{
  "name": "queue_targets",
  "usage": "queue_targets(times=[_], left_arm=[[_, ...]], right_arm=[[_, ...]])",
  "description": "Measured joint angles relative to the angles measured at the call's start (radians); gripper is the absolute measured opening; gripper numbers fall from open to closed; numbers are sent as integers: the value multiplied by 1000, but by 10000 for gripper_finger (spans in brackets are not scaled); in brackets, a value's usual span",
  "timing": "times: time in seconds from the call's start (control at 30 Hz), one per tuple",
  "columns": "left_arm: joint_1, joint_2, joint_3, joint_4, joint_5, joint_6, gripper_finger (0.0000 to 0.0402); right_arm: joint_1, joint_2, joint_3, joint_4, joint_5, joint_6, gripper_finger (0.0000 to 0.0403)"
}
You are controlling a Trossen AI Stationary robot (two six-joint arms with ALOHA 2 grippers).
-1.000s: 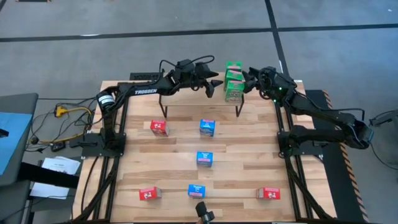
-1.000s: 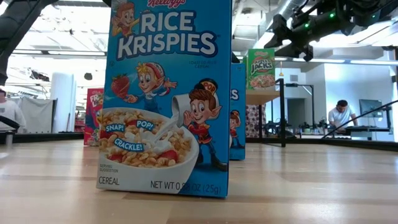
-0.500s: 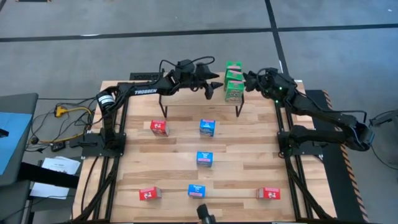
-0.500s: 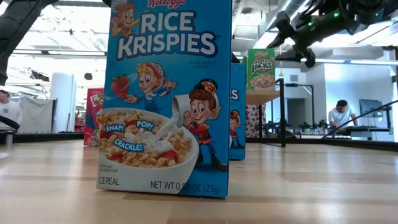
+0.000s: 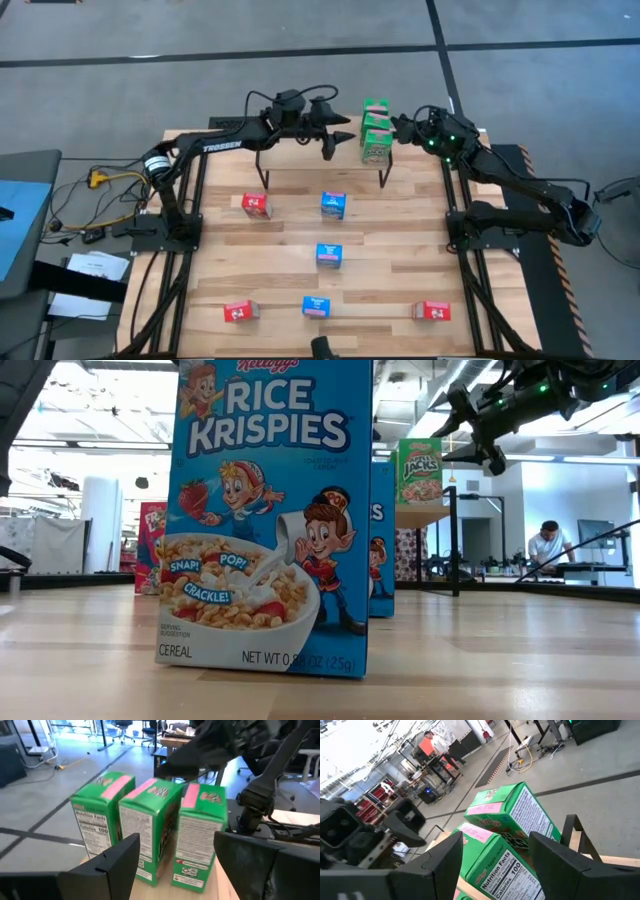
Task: Stack cereal on shelf
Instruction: Adjust the green cereal boxes on the shelf
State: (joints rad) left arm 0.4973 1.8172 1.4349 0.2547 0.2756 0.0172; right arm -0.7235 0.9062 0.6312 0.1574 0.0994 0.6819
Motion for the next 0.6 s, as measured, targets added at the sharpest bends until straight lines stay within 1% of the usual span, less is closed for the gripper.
queue_targets(times=[0.13,0.33,0.47,0.6], left_arm=[[0,-51,0,-52,-3,57,242],[0,-175,0,-210,-104,185,242],[0,-255,0,-314,-103,215,242],[-1,-306,0,-392,-99,226,242]], right_arm=[[6,0,0,0,0,2,250],[25,13,0,5,0,2,250],[21,34,0,13,1,2,250],[21,51,0,44,0,1,250]])
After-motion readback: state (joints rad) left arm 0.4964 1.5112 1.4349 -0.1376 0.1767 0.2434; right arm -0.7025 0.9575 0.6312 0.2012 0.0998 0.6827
